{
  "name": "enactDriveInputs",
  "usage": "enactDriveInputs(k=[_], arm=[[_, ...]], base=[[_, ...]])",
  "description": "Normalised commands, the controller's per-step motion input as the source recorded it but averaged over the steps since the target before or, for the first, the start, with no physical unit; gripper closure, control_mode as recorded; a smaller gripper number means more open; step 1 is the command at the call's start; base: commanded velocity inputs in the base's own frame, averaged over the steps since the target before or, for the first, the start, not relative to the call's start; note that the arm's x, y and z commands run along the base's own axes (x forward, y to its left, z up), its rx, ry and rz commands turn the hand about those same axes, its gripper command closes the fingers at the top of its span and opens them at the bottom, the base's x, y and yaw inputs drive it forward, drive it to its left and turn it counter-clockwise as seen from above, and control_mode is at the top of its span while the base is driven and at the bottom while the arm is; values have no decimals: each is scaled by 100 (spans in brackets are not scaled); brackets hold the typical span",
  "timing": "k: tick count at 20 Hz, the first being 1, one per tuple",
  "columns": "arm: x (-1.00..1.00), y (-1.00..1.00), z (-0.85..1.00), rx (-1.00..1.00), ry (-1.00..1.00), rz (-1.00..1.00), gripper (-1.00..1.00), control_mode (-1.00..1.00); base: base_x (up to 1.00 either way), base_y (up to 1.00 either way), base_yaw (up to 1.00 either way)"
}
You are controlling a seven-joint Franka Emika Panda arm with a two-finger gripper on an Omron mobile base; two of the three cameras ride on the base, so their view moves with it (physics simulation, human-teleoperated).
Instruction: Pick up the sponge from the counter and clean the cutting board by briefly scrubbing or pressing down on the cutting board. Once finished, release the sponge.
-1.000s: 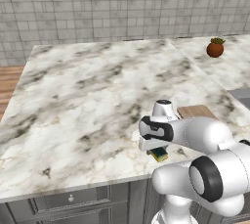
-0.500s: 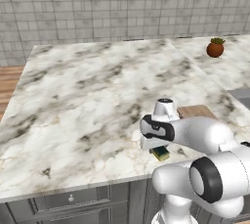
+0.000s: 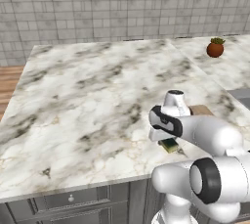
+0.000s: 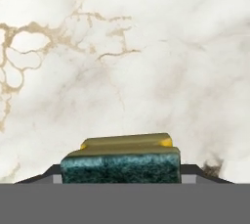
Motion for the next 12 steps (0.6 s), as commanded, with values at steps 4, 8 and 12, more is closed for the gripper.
enactDriveInputs(k=[4,8,12], arm=[[38,-59,30,0,1,0,100,-100],[36,-61,27,0,3,-3,100,-100],[14,-68,12,0,3,-2,100,-100]], base=[[0,0,0],[0,0,0],[0,0,0]])
